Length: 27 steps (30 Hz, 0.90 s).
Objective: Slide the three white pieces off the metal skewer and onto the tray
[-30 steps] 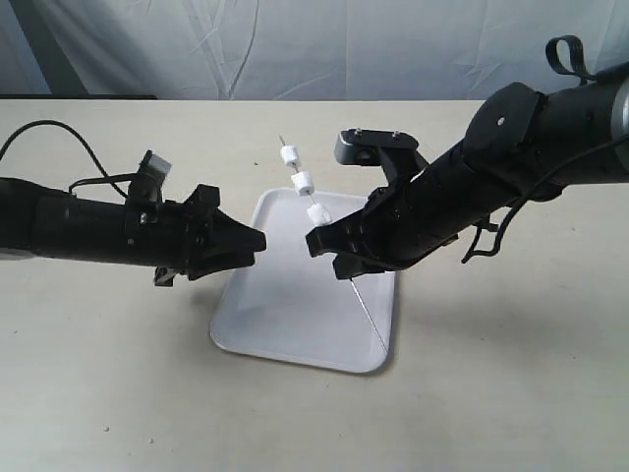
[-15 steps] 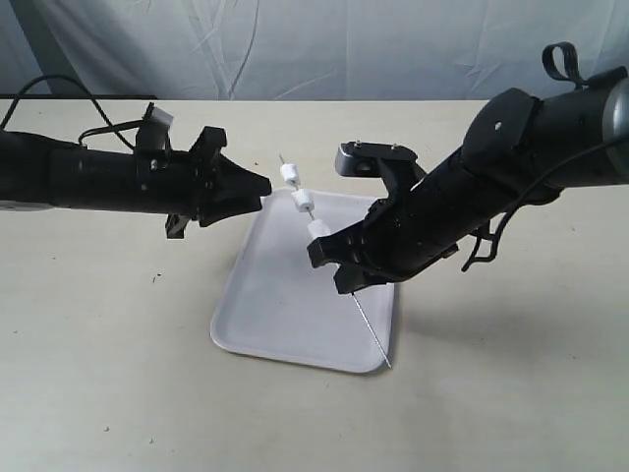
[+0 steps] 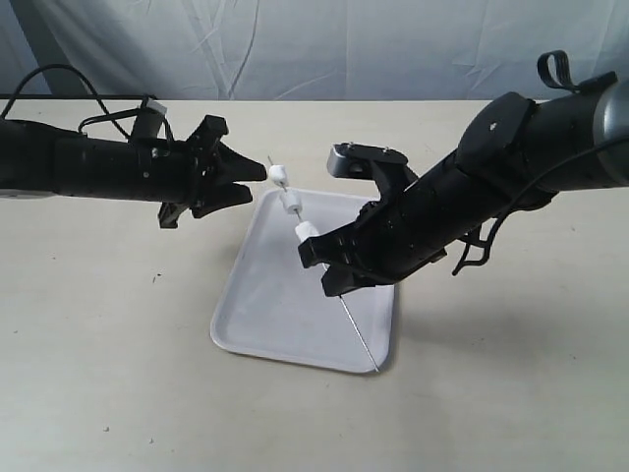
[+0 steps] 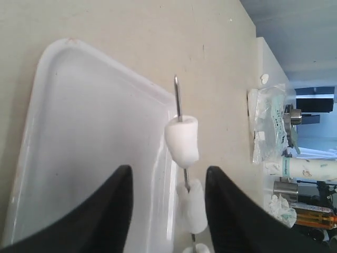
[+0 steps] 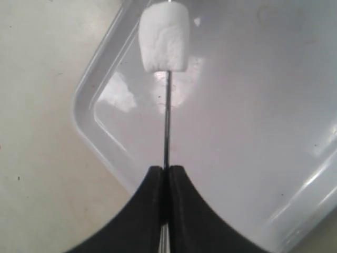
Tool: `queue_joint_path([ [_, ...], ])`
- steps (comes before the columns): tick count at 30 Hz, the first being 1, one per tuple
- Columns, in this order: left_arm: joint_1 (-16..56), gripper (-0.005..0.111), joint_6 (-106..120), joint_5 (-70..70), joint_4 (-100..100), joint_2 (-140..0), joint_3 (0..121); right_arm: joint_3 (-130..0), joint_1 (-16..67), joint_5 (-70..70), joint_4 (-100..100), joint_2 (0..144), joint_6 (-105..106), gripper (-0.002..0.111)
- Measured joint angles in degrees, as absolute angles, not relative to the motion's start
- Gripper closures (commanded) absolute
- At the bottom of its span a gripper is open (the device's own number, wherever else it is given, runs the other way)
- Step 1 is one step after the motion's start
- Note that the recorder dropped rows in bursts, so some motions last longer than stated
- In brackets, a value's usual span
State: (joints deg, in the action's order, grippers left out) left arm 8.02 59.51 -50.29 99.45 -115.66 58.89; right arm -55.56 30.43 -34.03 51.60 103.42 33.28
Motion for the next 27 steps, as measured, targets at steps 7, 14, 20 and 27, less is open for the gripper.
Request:
queue_joint_path([
  [7, 8.02, 0.065, 59.11, -49.63, 99.45, -115.66, 59.15, -55.56, 30.53, -35.03, 52.90, 103.42, 35.25, 0.109],
  [14, 8.02, 0.065, 59.11, -49.49, 99.45, -115.66, 59.15, -55.56, 30.53, -36.56, 54.08, 103.42, 37.42, 0.109],
  [20, 8.29, 0.073, 58.96, -49.82, 99.45, -115.66, 59.15, -55.56, 30.53, -37.04, 56.46, 103.42, 39.66, 0.109],
  [27, 8.81, 0.076, 58.96, -49.83, 99.45, -115.66, 59.15, -55.56, 30.53, -37.25, 56.91, 103.42, 40.04, 0.109],
])
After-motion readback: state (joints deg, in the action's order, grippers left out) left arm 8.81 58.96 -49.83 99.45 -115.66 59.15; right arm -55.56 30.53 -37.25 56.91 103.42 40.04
